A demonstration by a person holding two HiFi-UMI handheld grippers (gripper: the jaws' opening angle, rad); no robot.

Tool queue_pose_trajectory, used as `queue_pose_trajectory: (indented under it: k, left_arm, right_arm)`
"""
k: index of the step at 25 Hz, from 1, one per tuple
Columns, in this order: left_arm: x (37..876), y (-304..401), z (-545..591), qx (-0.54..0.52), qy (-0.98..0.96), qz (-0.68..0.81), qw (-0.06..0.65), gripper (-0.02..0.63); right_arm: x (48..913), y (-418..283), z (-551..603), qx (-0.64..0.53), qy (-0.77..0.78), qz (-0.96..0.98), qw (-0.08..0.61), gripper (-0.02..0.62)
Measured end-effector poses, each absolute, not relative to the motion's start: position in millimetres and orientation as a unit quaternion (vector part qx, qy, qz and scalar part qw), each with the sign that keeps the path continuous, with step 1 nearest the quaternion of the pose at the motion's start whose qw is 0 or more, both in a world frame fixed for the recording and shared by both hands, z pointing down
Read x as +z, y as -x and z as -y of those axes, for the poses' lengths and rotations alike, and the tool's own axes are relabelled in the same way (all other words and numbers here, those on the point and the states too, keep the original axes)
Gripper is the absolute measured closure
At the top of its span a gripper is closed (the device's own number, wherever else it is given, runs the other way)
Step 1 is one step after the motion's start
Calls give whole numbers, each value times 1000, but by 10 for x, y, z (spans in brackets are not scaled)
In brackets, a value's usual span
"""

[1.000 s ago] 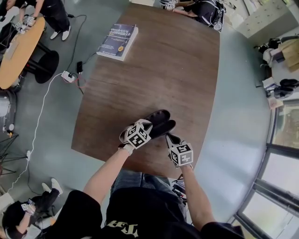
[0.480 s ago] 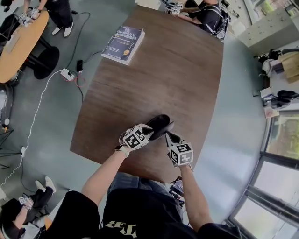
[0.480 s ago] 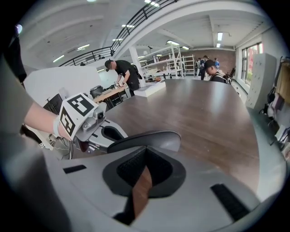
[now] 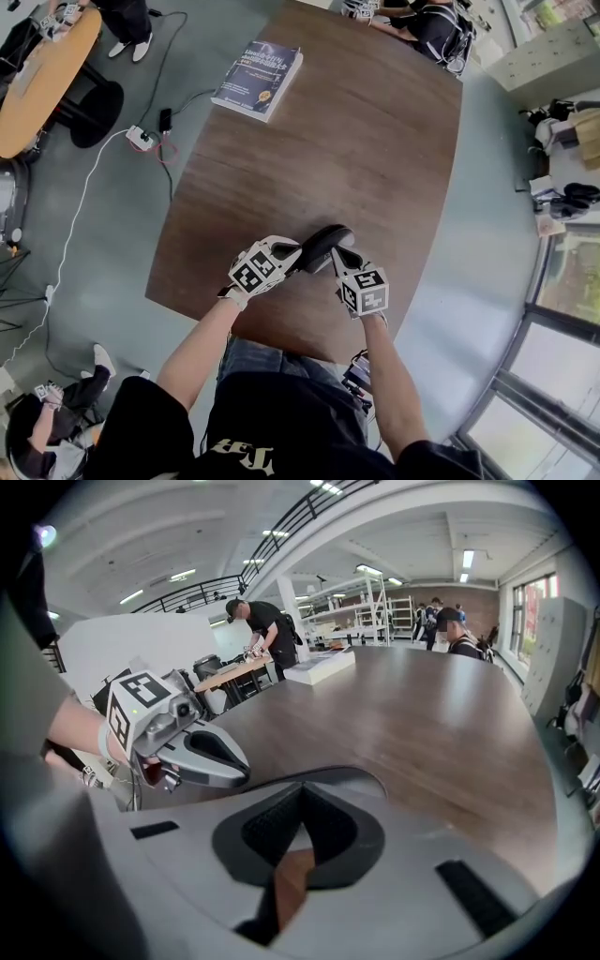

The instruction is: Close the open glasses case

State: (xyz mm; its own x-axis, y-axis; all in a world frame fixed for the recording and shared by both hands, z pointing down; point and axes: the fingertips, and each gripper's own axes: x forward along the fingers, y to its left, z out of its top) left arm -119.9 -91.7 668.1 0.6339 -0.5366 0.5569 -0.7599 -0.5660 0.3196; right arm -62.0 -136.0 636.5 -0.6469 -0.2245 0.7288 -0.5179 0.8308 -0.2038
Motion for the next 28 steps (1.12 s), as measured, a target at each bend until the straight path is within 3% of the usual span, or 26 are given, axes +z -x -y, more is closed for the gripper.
queue_pose_trajectory:
  k: [12,22,28]
  left_arm:
    - [6370,740,967,239,-891,334,192,600]
    - [6548,748,1150,275,-879,332,203,600]
    - [6548,735,1165,274,-871,350,209,600]
  right_arm:
    - [6508,842,1460,245,-219,885,330,607]
    - [6490,855,1491,252,-224,897,284,607]
    - [6529,530,1414,218,-261,888,309,607]
